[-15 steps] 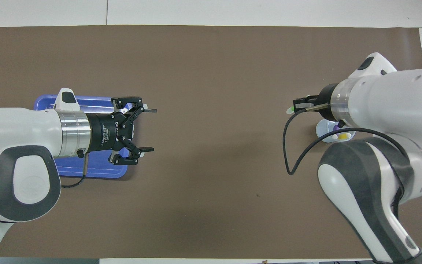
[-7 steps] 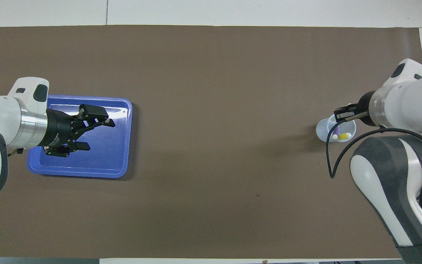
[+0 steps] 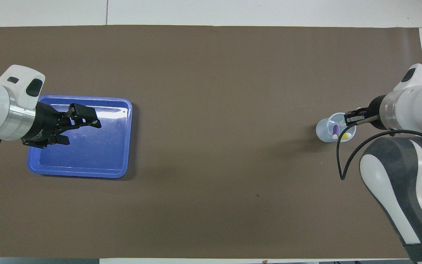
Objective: Transfer and insert pens with both arms
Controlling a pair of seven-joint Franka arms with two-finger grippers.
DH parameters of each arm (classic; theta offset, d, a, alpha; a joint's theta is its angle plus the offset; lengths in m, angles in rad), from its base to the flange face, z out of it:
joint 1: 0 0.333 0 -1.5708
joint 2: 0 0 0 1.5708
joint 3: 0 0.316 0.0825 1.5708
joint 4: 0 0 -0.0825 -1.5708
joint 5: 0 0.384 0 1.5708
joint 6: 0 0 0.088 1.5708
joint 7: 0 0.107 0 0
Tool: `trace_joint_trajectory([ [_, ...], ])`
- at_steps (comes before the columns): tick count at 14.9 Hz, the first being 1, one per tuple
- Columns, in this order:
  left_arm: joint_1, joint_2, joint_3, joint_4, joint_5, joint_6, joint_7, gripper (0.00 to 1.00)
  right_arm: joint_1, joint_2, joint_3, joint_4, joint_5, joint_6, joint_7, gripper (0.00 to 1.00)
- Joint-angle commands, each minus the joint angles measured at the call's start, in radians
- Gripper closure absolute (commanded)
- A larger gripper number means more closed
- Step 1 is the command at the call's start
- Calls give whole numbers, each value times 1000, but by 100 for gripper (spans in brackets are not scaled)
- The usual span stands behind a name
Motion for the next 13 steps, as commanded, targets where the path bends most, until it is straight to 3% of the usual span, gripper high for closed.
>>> trace_joint_trajectory([
  [1, -12, 54, -10, 130, 96, -105, 74, 0, -20, -8, 14, -46, -15, 71, -9, 100],
  [5, -3, 2, -3, 126, 102, -146, 137, 0, -25, 5, 14, -79, 2, 155, -1, 100],
  [8, -1, -46, -1, 50, 94, -149, 140, 0, -28, 11, 12, -87, 11, 160, 0, 100],
  [13, 17, -75, 10, -15, 33, -77, 119, 0, -48, 20, 12, -102, 91, 171, -1, 100],
])
